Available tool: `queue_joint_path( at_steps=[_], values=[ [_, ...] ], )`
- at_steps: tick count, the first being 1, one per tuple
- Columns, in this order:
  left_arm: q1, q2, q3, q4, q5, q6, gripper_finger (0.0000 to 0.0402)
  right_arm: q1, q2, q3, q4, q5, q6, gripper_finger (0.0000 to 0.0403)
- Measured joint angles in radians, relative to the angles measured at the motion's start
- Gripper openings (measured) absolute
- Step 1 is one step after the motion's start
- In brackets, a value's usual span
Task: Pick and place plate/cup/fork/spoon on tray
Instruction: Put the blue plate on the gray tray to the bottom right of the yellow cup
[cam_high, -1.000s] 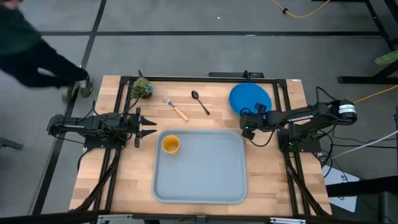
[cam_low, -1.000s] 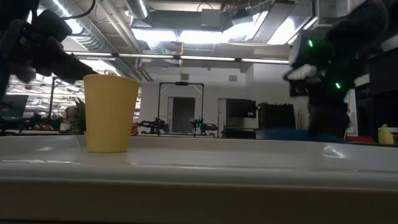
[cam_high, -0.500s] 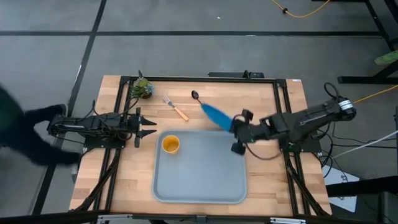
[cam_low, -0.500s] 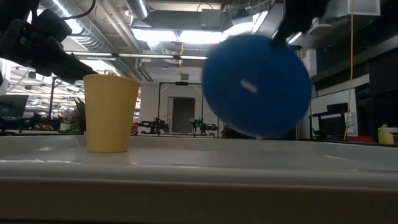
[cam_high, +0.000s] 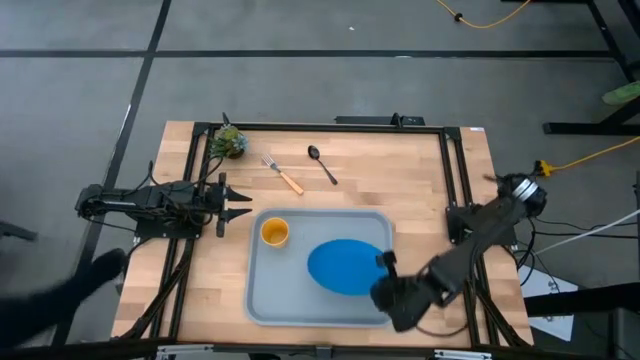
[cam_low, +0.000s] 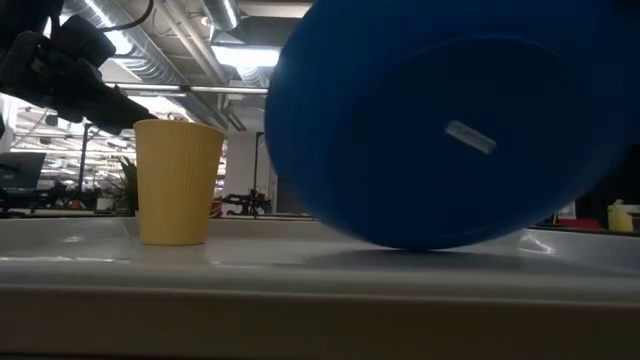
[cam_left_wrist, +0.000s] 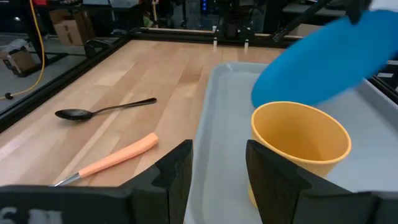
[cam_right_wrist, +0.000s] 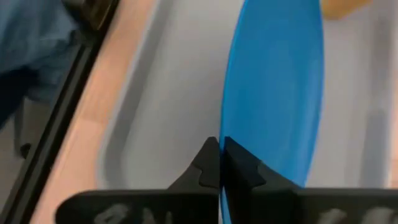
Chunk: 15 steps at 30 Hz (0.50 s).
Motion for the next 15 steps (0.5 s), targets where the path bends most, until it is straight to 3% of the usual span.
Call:
queue_joint_path(
  at_steps=[5, 15],
  values=[
    [0.0, 0.0, 0.0, 0.0, 0.0, 0.0, 0.0143, 0.049, 0.103, 0.049, 0.013, 0.087, 0.003, 0.0004],
    [0.0, 0.0, 0.0, 0.0, -0.003, 0.0, 0.0143, 0.055, 0.169, 0.076, 0.05, 0.054, 0.002, 0.005]
  ],
)
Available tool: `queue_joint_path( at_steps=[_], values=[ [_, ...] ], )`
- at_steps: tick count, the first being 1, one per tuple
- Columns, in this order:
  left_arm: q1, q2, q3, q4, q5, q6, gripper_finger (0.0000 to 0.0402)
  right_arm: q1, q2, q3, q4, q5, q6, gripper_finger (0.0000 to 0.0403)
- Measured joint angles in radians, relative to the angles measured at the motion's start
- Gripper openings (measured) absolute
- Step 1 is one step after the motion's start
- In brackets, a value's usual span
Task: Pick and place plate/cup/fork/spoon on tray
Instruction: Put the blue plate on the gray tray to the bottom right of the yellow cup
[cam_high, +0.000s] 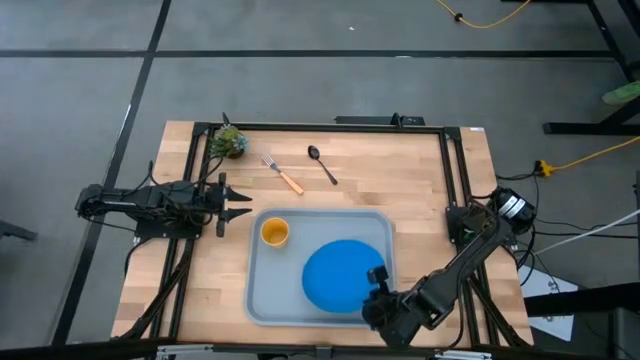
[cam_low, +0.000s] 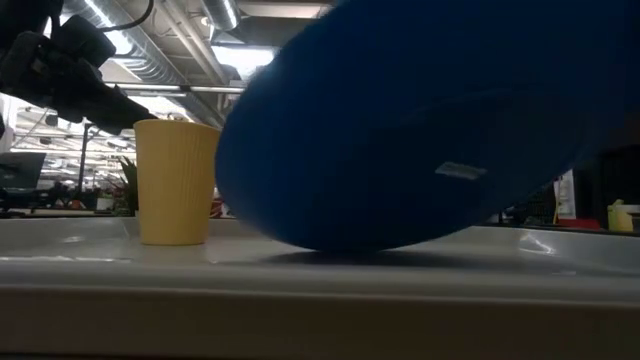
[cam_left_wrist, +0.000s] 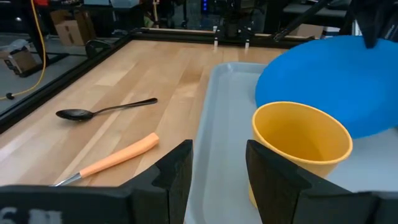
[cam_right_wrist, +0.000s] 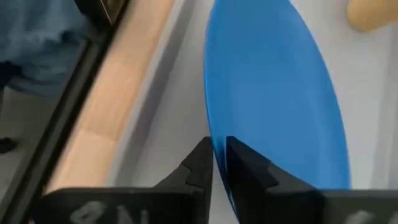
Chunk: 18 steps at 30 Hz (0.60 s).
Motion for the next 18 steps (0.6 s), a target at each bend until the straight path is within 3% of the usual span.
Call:
queue_joint_path(
  at_steps=[14, 18],
  values=[
    [0.0, 0.0, 0.0, 0.0, 0.0, 0.0, 0.0143, -0.013, 0.002, 0.0, 0.01, 0.007, -0.108, 0.0054],
    [0.0, 0.0, 0.0, 0.0, 0.0, 0.0, 0.0143, -0.013, 0.002, 0.0, -0.044, 0.005, 0.009, 0.0055]
  ],
)
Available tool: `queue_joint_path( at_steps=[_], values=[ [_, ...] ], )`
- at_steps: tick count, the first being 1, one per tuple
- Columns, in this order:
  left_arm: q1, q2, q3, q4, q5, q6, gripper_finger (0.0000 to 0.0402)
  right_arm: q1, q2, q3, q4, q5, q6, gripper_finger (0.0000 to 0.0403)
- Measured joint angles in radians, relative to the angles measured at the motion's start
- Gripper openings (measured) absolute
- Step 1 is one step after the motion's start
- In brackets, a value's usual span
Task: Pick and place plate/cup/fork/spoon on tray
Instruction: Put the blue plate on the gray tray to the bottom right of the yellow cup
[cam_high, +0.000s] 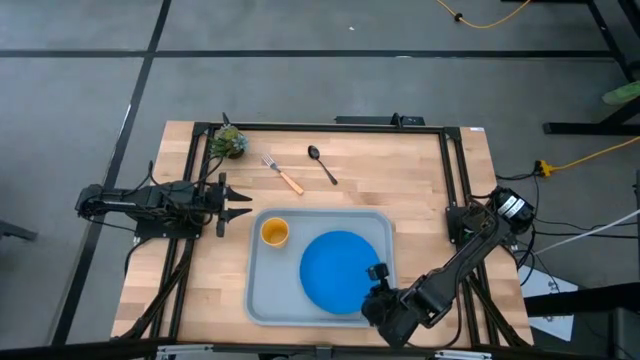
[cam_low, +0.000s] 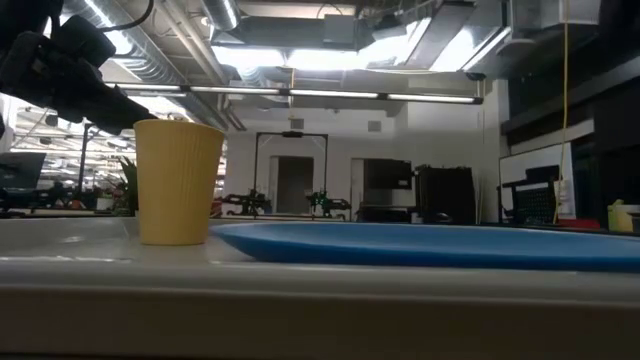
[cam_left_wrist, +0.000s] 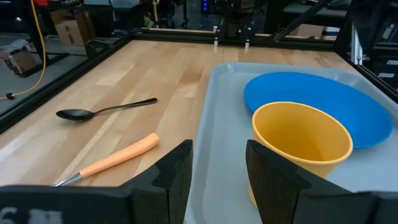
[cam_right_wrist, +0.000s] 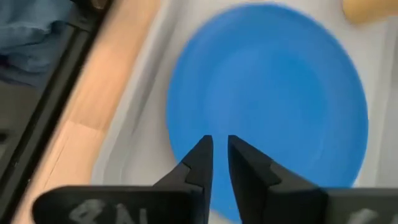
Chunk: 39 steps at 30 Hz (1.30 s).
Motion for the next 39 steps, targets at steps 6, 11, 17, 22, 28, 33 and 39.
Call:
queue_joint_path(
  at_steps=[6, 11, 17, 22, 28, 33, 39],
  values=[
    [0.0, 0.0, 0.0, 0.0, 0.0, 0.0, 0.0143, -0.007, 0.0, -0.003, -0.217, -0.093, 0.379, 0.0048],
    [0.0, 0.0, 0.0, 0.0, 0.0, 0.0, 0.0143, -0.033, 0.002, -0.062, -0.192, -0.139, 0.393, 0.0048],
    [0.0, 0.0, 0.0, 0.0, -0.005, 0.0, 0.0143, -0.071, -0.002, -0.148, -0.154, -0.192, 0.386, 0.0048],
    [0.0, 0.0, 0.0, 0.0, -0.005, 0.0, 0.0143, -0.091, -0.015, -0.213, -0.074, -0.217, 0.384, 0.0048],
    [0.0, 0.0, 0.0, 0.0, -0.008, 0.024, 0.0143, -0.112, -0.061, -0.299, -0.008, -0.268, 0.379, 0.0048],
    [0.0, 0.0, 0.0, 0.0, -0.008, 0.026, 0.0143, -0.133, -0.105, -0.368, 0.053, -0.271, 0.333, 0.0048],
    [0.0, 0.0, 0.0, 0.0, -0.008, 0.026, 0.0143, -0.171, -0.12, -0.442, 0.152, -0.338, 0.273, 0.0048]
  ],
)
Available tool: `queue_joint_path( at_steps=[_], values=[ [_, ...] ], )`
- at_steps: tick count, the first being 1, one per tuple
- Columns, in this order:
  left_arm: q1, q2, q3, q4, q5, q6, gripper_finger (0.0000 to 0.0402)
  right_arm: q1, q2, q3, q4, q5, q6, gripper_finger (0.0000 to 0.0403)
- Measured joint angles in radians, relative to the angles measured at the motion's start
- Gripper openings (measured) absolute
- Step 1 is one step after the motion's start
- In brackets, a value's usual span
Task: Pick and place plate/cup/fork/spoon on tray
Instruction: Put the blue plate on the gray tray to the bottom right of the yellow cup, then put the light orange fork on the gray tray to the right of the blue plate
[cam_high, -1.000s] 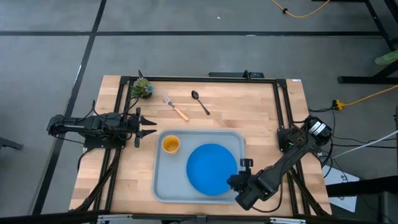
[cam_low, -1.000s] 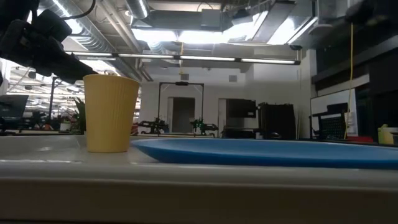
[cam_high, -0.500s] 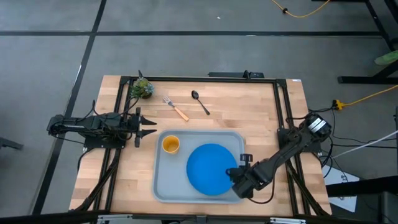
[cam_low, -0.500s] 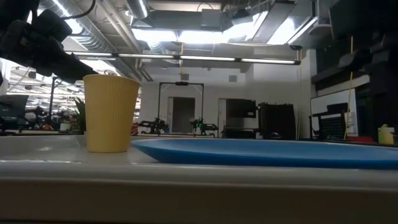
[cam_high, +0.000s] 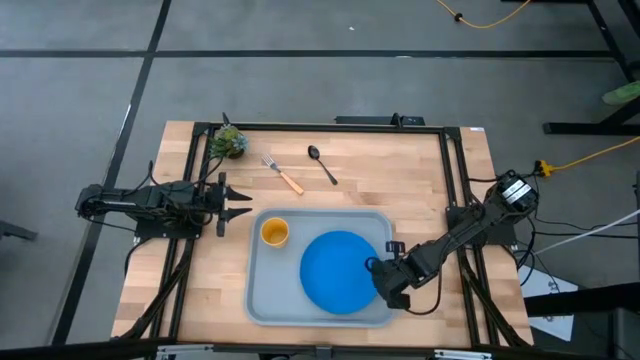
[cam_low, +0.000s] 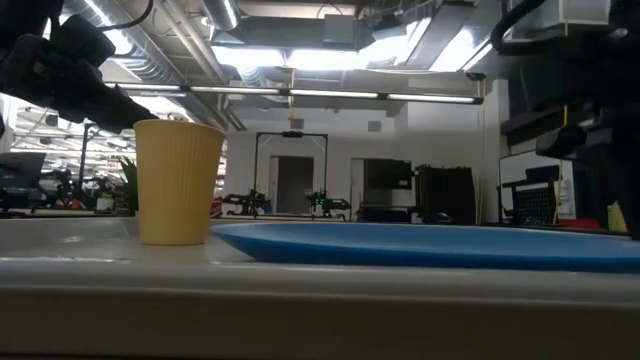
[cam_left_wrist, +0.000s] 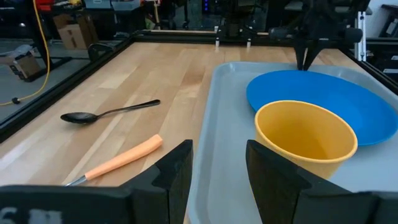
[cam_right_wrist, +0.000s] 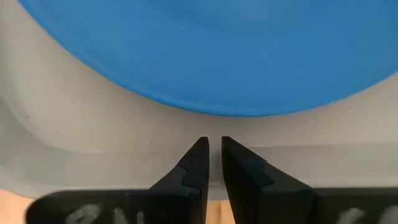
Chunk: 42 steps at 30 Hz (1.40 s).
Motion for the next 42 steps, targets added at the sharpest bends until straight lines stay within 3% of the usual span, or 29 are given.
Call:
queue_joint_path(
  at_steps=[12, 20, 24, 29, 33, 42],
  values=[
    [0.0, 0.0, 0.0, 0.0, 0.0, 0.0, 0.0143, -0.092, -0.004, -0.021, 0.142, -0.014, -0.15, 0.0048],
    [0.0, 0.0, 0.0, 0.0, -0.001, 0.001, 0.0143, -0.152, 0.036, -0.02, 0.269, -0.081, -0.284, 0.0048],
    [0.0, 0.0, 0.0, 0.0, 0.0, 0.001, 0.0143, -0.164, 0.044, 0.017, 0.208, -0.121, -0.282, 0.0048],
    [0.0, 0.0, 0.0, 0.0, -0.001, 0.001, 0.0143, -0.151, 0.037, 0.15, -0.099, -0.098, -0.247, 0.0048],
    [0.0, 0.0, 0.0, 0.0, 0.002, -0.003, 0.0143, -0.129, 0.037, 0.261, -0.31, 0.063, -0.242, 0.0048],
    [0.0, 0.0, 0.0, 0.0, 0.001, -0.008, 0.0143, -0.16, 0.035, 0.397, -0.506, 0.73, 0.041, 0.0048]
  ],
)
